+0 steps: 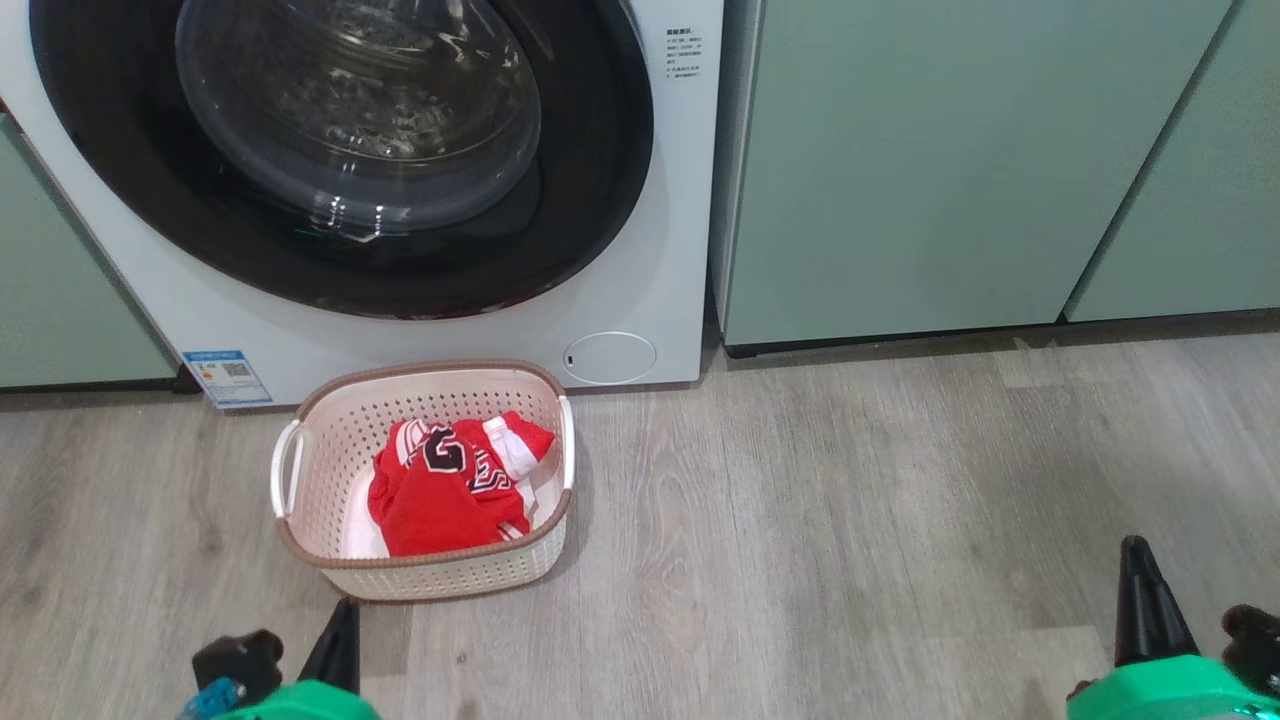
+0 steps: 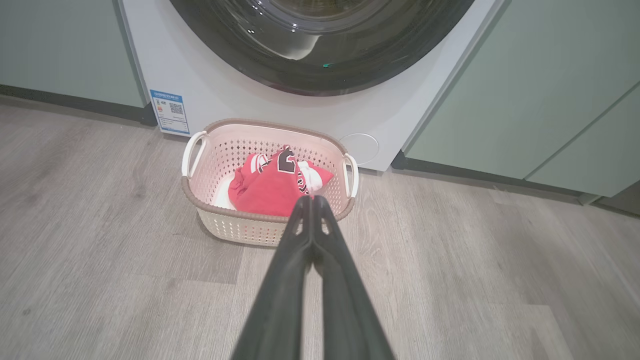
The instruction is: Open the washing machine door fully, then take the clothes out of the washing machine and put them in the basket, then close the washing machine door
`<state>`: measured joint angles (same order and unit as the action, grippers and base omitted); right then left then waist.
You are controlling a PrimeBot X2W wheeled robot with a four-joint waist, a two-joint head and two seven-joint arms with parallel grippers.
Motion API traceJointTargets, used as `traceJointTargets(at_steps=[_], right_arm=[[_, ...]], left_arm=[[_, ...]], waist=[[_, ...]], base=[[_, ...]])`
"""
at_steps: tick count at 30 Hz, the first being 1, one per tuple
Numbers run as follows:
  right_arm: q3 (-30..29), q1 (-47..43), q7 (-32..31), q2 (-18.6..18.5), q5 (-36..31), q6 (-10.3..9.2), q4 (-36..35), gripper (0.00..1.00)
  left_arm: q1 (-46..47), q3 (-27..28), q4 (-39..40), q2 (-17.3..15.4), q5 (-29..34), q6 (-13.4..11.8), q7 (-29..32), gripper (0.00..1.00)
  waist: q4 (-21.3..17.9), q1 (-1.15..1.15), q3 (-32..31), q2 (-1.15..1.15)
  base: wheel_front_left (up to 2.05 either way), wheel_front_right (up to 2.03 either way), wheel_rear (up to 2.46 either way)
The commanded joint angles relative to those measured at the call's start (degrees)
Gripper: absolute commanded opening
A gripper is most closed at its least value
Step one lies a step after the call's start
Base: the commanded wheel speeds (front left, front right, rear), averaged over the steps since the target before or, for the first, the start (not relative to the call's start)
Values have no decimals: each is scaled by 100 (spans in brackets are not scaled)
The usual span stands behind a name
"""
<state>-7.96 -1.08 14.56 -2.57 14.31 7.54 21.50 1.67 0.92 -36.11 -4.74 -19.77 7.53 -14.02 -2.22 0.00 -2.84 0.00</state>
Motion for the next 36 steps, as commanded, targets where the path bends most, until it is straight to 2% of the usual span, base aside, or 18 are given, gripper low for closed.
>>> traceJointTargets(at_steps=[1,36], right_arm=[[-18,222,-36,-23,162,0,-185,0],[42,355,-622,-26,2366,-2,-362,0]], left_arm=[[343,42,211,-55,-157,0,31,0],[362,179,801,15,-2205,-1,603,0]], waist=[[3,0,5,0],[67,0,91,0]], base=[[0,0,0],[0,0,0]])
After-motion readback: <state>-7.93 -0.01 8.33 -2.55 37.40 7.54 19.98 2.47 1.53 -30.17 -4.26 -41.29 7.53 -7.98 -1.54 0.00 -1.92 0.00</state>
